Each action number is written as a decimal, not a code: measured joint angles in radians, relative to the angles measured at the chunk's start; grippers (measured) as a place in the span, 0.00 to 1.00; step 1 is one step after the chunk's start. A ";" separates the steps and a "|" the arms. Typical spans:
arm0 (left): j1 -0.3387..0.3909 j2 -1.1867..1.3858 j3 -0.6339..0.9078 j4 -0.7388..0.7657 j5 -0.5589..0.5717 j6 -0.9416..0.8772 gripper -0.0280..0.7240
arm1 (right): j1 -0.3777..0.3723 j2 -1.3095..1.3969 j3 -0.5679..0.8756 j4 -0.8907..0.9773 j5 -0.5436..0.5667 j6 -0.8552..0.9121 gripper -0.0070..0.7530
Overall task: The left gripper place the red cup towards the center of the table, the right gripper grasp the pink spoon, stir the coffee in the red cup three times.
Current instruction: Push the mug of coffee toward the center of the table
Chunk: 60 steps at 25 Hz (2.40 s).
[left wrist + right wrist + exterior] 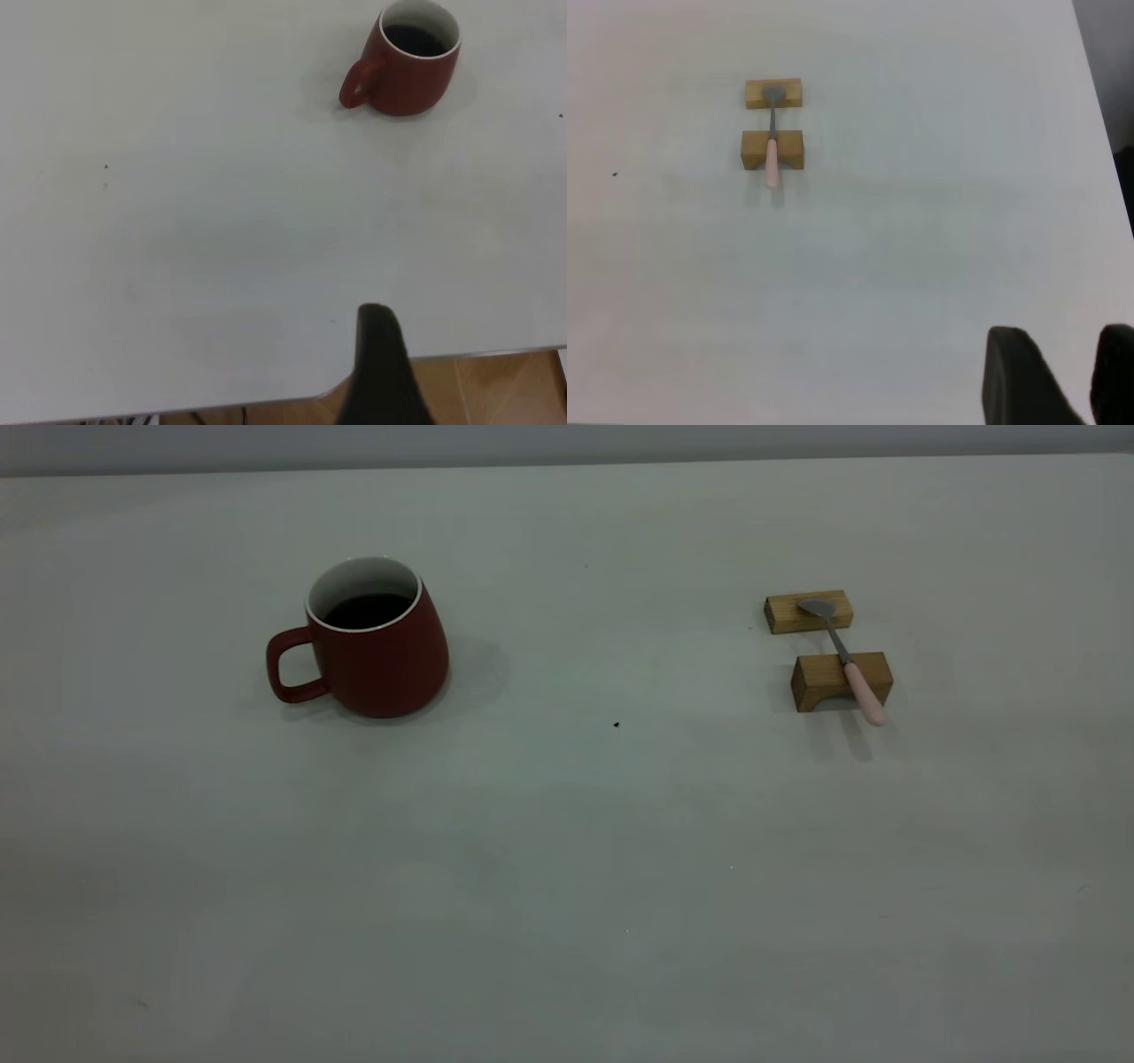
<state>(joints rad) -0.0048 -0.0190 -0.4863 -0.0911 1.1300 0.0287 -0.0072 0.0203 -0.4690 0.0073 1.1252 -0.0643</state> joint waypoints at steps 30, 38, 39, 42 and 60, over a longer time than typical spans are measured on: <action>0.000 0.012 0.000 0.001 0.000 -0.062 0.82 | 0.000 0.000 0.000 0.000 0.000 0.000 0.33; 0.000 0.406 -0.045 0.007 -0.062 -0.082 0.82 | 0.000 0.000 0.000 0.000 0.000 0.000 0.33; 0.000 0.470 -0.048 0.007 -0.092 -0.073 0.82 | 0.000 0.000 0.000 0.000 0.000 0.000 0.33; 0.000 0.665 -0.061 0.012 -0.209 -0.066 0.82 | 0.000 0.000 0.000 0.000 0.000 0.000 0.33; 0.000 1.987 -0.783 0.085 -0.447 0.515 0.82 | 0.000 0.000 0.000 0.000 0.000 0.000 0.33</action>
<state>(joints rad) -0.0048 1.9676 -1.2692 -0.0064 0.6827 0.5433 -0.0072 0.0203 -0.4690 0.0073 1.1252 -0.0643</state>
